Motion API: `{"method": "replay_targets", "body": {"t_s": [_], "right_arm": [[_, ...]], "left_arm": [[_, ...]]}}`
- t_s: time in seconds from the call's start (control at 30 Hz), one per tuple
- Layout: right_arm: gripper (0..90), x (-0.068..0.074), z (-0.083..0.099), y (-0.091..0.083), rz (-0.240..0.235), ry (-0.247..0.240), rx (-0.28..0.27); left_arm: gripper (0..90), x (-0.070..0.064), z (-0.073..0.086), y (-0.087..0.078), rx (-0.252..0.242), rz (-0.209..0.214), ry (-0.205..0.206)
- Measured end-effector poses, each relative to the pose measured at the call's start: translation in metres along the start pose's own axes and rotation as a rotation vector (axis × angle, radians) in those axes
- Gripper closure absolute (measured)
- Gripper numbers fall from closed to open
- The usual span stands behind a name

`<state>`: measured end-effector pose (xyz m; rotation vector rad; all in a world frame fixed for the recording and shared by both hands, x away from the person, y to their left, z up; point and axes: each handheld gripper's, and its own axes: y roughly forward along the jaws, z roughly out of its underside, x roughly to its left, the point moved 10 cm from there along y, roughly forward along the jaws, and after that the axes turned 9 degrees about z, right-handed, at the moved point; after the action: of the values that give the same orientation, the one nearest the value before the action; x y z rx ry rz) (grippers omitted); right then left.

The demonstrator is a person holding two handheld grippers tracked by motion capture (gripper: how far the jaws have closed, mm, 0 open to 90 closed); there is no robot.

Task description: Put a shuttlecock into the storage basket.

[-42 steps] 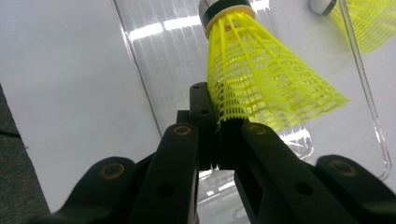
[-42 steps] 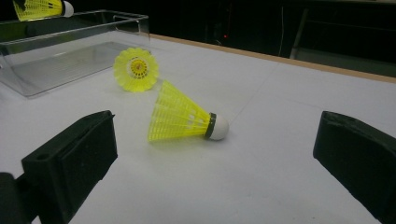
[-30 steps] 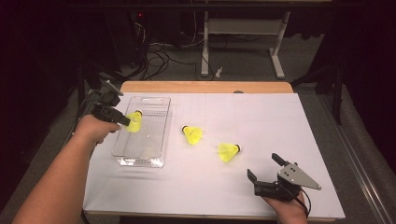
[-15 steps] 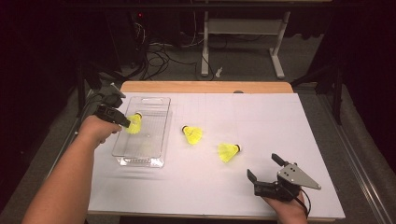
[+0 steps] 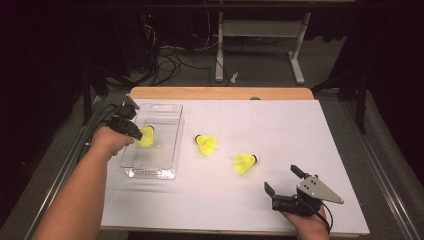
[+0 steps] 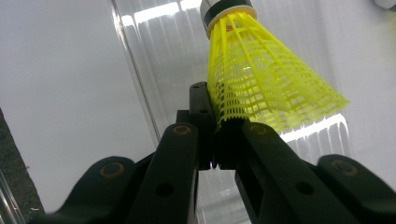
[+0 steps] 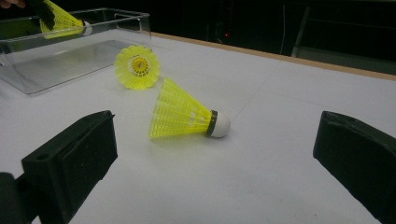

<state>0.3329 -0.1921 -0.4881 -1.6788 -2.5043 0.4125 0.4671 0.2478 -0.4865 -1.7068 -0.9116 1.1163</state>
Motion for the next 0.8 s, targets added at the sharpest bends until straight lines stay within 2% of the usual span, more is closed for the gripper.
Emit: {"method": "replay_targets", "body": {"t_s": [0.43, 0.8], "right_arm": [[0.1, 0.001, -0.001, 0.000, -0.003, -0.003, -0.005], [0.1, 0.001, -0.002, -0.002, -0.002, -0.002, -0.009]], "left_arm": [[87.7, 0.001, 0.001, 0.015, 0.015, -0.030, 0.023], [86.8, 0.001, 0.000, 0.015, 0.001, -0.034, 0.012]]}}
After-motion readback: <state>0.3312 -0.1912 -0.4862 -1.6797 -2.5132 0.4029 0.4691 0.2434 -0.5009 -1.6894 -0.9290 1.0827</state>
